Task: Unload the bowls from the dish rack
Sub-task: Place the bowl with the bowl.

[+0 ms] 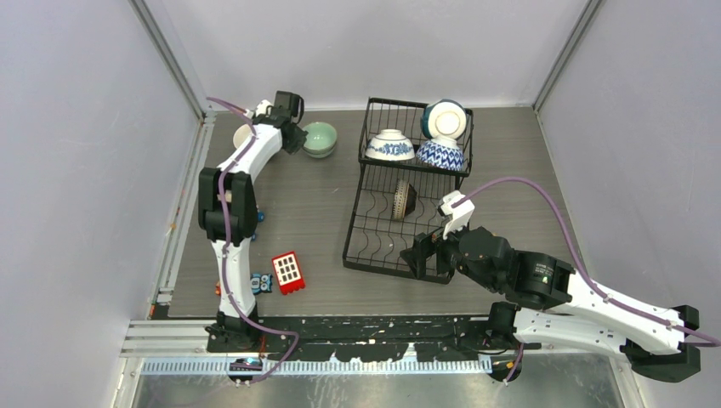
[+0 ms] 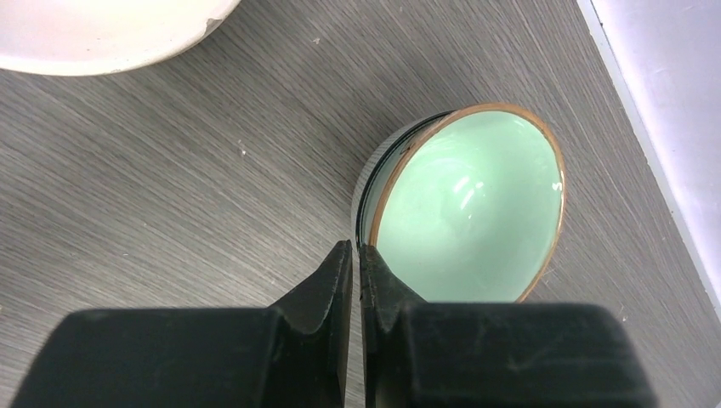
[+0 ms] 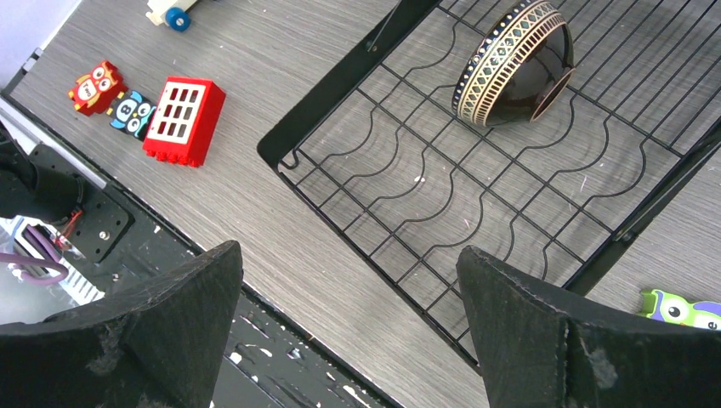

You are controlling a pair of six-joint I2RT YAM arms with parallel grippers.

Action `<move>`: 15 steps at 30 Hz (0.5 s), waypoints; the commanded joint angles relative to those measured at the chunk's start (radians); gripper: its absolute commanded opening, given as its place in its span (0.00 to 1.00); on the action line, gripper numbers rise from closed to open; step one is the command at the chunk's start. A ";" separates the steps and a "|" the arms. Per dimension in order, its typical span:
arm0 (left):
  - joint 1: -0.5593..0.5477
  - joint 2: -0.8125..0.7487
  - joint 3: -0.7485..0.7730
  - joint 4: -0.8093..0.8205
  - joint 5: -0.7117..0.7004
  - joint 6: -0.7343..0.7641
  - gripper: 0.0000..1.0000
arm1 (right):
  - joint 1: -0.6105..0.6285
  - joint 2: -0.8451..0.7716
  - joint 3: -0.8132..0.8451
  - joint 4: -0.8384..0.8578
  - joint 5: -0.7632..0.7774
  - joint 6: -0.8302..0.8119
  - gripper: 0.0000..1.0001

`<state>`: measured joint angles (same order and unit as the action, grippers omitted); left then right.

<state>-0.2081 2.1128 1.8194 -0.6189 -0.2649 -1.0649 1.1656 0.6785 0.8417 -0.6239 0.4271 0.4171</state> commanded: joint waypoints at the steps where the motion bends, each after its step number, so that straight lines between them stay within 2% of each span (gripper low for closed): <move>1: 0.006 0.013 0.019 0.028 0.000 0.013 0.09 | 0.003 -0.009 0.034 0.006 0.030 0.000 1.00; 10: 0.008 0.014 0.001 0.052 0.012 0.009 0.08 | 0.004 -0.003 0.037 0.007 0.033 -0.004 1.00; 15: 0.010 -0.018 0.006 0.046 0.016 0.017 0.18 | 0.004 0.001 0.042 0.010 0.033 -0.005 1.00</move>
<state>-0.2070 2.1231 1.8187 -0.5983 -0.2535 -1.0645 1.1656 0.6804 0.8417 -0.6250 0.4335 0.4168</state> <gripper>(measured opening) 0.140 0.996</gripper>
